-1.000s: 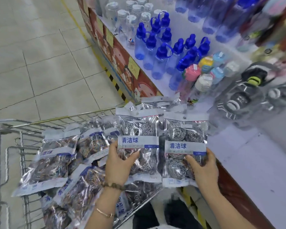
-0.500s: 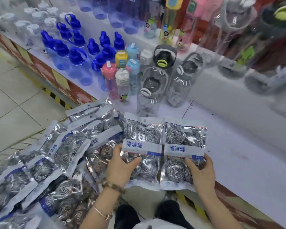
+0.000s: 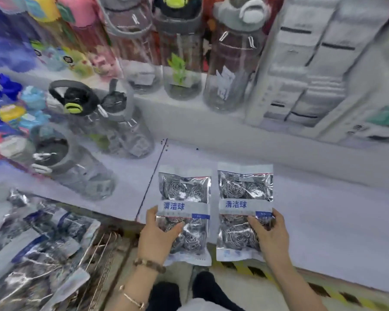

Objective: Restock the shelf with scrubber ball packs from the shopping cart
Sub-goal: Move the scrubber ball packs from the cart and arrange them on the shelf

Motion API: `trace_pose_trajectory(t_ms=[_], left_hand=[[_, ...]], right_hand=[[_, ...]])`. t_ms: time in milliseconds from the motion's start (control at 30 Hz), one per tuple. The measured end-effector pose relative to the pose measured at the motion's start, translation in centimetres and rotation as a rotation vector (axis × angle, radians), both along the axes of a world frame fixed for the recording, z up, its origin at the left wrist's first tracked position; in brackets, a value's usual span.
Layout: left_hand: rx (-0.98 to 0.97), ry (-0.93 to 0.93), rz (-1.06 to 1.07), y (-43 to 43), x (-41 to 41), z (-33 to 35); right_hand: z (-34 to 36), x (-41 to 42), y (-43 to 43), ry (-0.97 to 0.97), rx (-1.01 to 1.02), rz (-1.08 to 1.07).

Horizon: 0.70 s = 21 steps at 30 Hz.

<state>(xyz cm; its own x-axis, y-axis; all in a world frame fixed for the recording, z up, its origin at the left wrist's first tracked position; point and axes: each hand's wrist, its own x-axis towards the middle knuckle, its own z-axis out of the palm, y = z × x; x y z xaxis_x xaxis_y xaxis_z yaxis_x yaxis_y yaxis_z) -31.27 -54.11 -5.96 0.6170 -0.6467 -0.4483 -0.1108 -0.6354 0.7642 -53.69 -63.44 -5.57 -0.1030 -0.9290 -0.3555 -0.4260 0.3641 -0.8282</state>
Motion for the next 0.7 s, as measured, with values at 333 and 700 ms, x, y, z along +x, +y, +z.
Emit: trace_pose_trajectory(t_ms=[333, 700], left_hand=[[-0.019, 0.116, -0.238, -9.7, -6.2, -2.1], [0.005, 0.137, -0.475, -16.0, -13.3, -3.6]], right_hand=[[-0.4, -8.0, -2.9, 0.124, -0.003, -0.243], [-1.2, -15.4, -5.7, 0.206, 0.026, -0.468]])
